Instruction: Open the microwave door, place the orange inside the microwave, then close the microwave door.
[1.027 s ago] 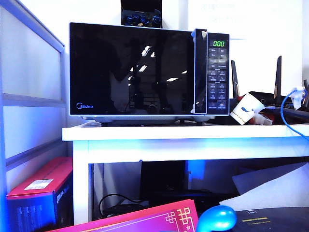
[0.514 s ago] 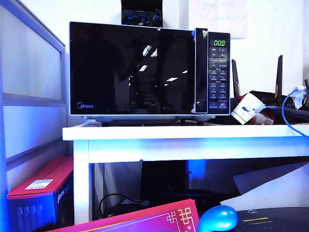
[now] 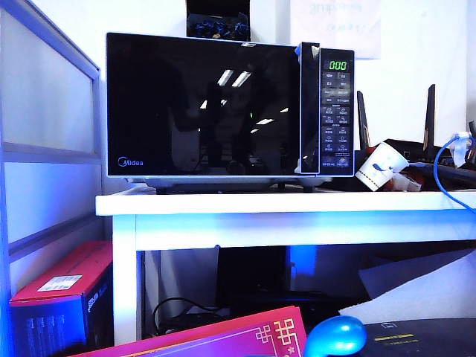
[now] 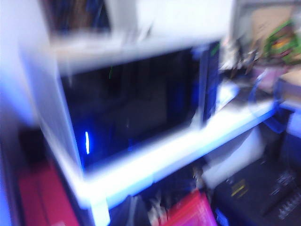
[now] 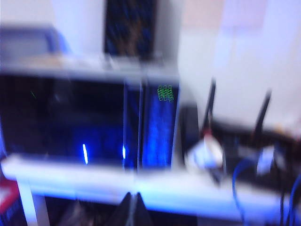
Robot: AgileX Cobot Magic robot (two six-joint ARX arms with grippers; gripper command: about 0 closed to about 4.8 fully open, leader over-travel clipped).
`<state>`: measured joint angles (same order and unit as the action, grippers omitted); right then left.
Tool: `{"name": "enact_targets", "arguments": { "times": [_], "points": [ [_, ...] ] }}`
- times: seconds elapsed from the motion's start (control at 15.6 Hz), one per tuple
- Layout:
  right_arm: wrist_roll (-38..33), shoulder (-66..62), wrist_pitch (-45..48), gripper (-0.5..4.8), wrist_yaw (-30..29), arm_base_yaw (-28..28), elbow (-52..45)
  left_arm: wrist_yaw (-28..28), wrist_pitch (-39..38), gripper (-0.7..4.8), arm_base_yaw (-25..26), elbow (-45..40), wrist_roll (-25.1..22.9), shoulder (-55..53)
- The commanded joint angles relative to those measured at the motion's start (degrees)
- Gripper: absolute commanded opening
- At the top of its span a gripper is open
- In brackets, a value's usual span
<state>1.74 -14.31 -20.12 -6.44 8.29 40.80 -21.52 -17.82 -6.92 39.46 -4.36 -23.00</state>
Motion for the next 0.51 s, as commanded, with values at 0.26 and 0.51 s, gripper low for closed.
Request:
{"name": "enact_targets", "arguments": {
  "times": [0.26, 0.51],
  "points": [
    [-9.05, 7.74, 4.96, -0.01, 0.26, 0.15, -22.25, 2.82, 17.94, -0.05, -0.09, -22.95, 6.75, 0.17],
    [-14.40, 8.92, 5.44, -0.01, -1.05, 0.31, -32.65, 6.29, 17.97, -0.04, -0.09, -29.70, 7.82, 0.17]
  ]
}}
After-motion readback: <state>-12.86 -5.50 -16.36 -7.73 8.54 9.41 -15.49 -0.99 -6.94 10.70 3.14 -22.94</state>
